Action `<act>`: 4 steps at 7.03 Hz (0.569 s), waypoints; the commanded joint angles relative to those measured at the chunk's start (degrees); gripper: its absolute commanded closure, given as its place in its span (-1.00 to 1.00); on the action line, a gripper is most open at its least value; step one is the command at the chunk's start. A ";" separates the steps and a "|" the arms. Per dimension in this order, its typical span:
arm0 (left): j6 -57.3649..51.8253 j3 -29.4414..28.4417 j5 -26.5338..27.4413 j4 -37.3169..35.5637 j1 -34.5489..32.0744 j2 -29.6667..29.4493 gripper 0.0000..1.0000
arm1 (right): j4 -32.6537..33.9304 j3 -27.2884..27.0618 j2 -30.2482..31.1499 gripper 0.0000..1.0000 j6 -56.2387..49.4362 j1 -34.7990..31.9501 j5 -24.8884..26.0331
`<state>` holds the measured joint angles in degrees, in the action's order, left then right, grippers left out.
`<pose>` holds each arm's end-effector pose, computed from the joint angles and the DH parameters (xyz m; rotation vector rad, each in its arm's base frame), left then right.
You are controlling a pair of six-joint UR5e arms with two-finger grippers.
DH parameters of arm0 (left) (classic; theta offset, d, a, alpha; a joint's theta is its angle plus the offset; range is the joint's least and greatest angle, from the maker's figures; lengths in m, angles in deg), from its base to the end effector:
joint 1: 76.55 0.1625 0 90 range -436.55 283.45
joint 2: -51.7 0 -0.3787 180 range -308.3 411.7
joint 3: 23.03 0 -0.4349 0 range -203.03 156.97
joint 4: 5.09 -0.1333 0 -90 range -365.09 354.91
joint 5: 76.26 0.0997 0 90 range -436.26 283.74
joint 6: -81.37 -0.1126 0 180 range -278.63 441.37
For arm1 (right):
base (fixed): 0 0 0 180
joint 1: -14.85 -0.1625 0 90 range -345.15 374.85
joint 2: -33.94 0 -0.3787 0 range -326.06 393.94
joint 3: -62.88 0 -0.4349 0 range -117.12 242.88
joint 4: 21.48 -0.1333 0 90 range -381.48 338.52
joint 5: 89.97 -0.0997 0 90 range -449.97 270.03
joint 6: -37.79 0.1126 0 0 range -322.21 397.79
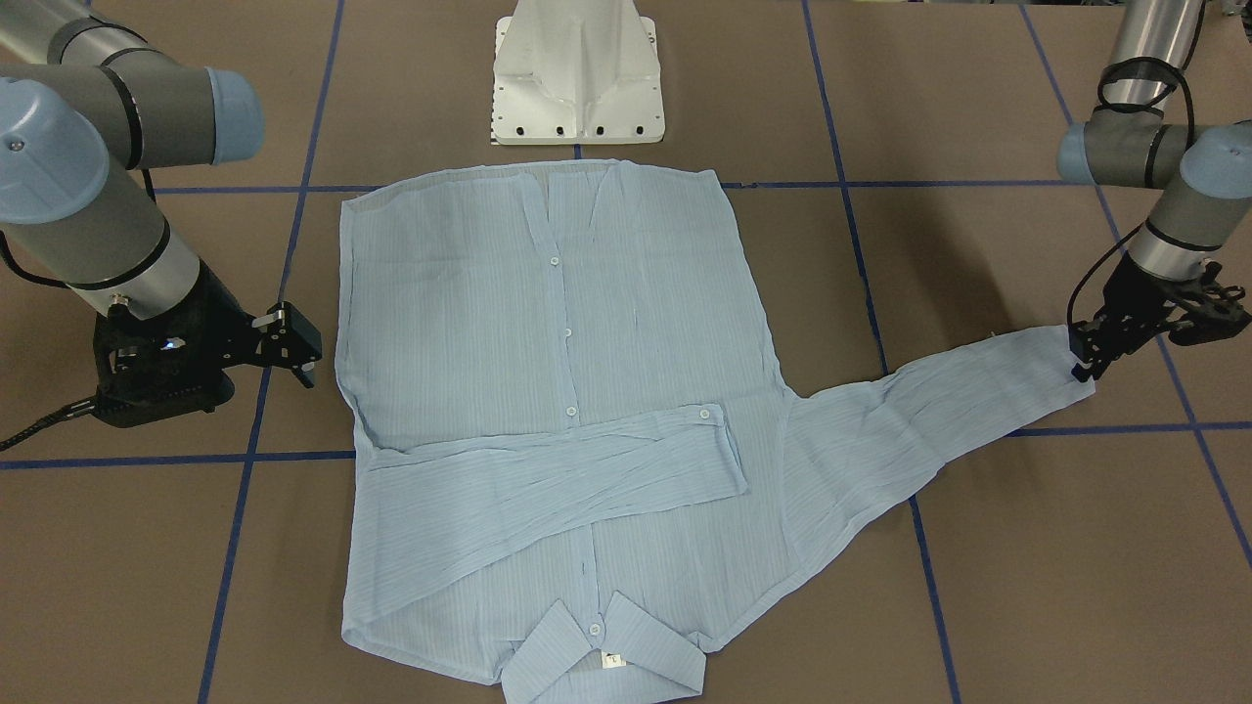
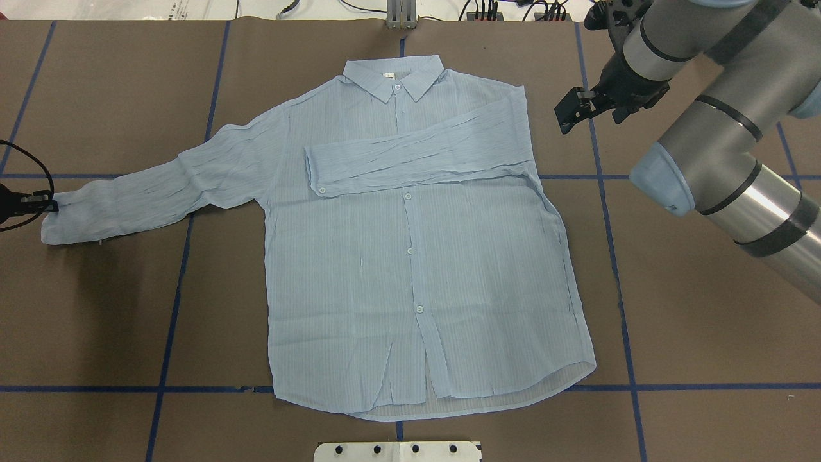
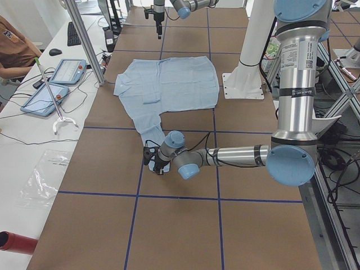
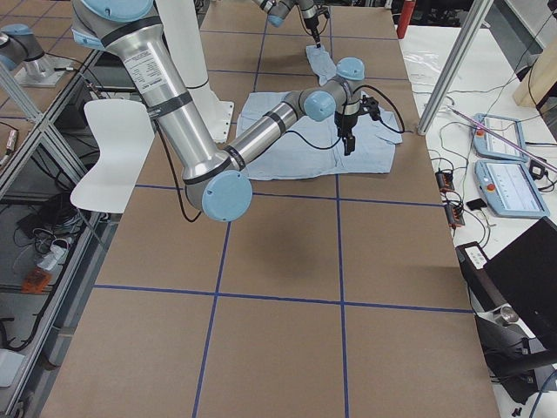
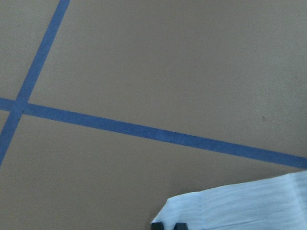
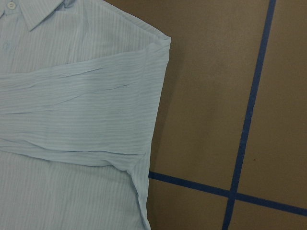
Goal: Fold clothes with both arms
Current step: 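Hold the right arm raised while the left gripper reaches the other cuff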
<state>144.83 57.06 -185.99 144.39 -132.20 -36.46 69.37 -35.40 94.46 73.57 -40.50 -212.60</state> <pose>0.2368 -0.5154 0.6271 0.2990 0.8379 -0.3309 -0.3194 -0.5899 0.2418 0.1949 -0.8099 -0.1648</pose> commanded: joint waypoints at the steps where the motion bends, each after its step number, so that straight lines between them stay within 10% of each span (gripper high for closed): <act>1: -0.18 4.86 -5.54 -0.50 -0.60 1.75 1.00 | -0.24 -0.51 1.18 -1.00 -0.10 -0.36 -0.41; 4: -0.27 25.40 -8.75 -26.49 -1.05 -1.10 1.00 | -0.50 -4.19 8.10 -1.00 -0.10 -0.63 -0.15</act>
<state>144.54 74.17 -194.15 130.46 -133.07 -34.98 69.04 -38.02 99.44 73.49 -41.05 -212.92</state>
